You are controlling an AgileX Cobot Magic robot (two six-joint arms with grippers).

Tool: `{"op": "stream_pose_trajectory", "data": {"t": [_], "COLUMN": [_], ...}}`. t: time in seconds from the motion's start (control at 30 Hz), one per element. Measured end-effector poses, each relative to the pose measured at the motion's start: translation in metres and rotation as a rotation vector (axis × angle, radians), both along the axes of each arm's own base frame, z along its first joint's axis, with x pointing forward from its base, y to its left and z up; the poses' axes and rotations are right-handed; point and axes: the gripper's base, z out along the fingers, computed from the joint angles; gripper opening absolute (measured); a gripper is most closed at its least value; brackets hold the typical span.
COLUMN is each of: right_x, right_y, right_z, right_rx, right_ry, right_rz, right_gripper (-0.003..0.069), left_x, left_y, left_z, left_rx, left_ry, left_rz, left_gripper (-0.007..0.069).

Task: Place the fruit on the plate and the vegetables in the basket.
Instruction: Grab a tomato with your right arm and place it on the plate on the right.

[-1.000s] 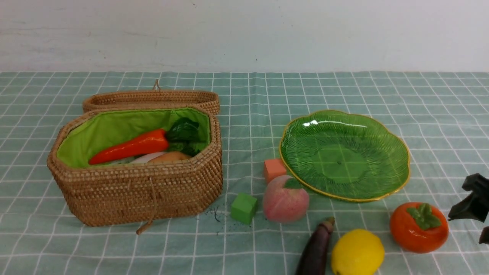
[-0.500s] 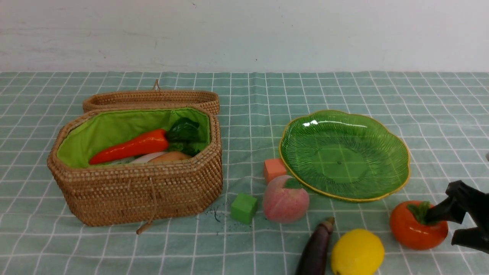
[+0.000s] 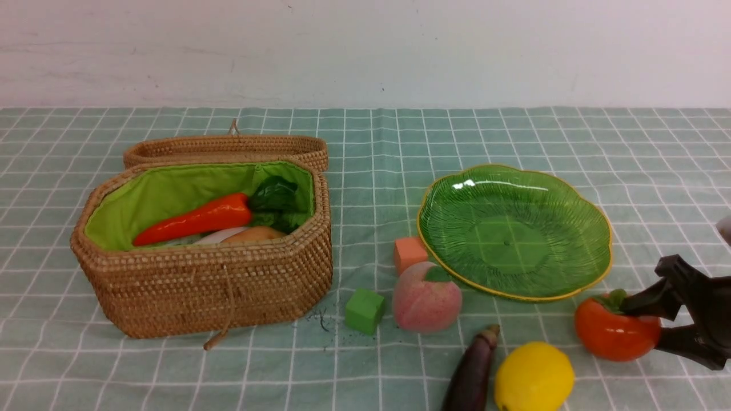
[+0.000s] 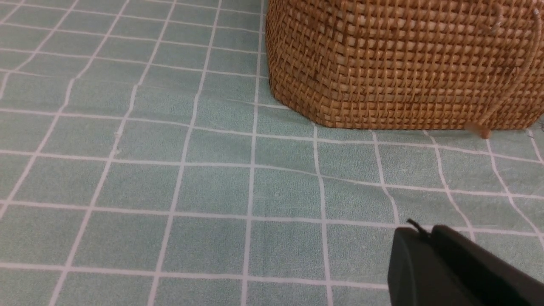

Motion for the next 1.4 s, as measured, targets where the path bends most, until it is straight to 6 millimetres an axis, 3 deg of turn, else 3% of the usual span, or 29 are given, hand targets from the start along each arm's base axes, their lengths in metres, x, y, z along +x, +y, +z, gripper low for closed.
{"op": "stream_pose_trajectory", "data": {"t": [0.3,0.97,1.07,1.27,1.4], "right_x": [-0.001,-0.016,-0.013,0.003,0.018], "right_y": [0.001,0.007,0.007,0.018,0.059], "right_z": [0.000,0.031,0.046,0.094,0.132], "right_rx": [-0.004,-0.067,-0.077,-0.071,-0.053], "right_ry": [-0.005,-0.093,-0.142,-0.292,-0.392], "right_rz": [0.031,0.123,0.131,0.216,0.338], "right_gripper": [0.0429,0.0424,0.0424,0.0424,0.0424], "left_x": [0.000,0.000,0.000,0.000,0.000], "left_y": [0.000,0.000,0.000,0.000,0.000], "left_z": [0.000,0.000,0.000,0.000,0.000], "left_rx": [0.000,0.000,0.000,0.000,0.000], "left_ry": [0.000,0.000,0.000,0.000,0.000], "left_rz": [0.000,0.000,0.000,0.000,0.000], "left_gripper": [0.0039,0.0061,0.0066,0.0074,0.0076]}}
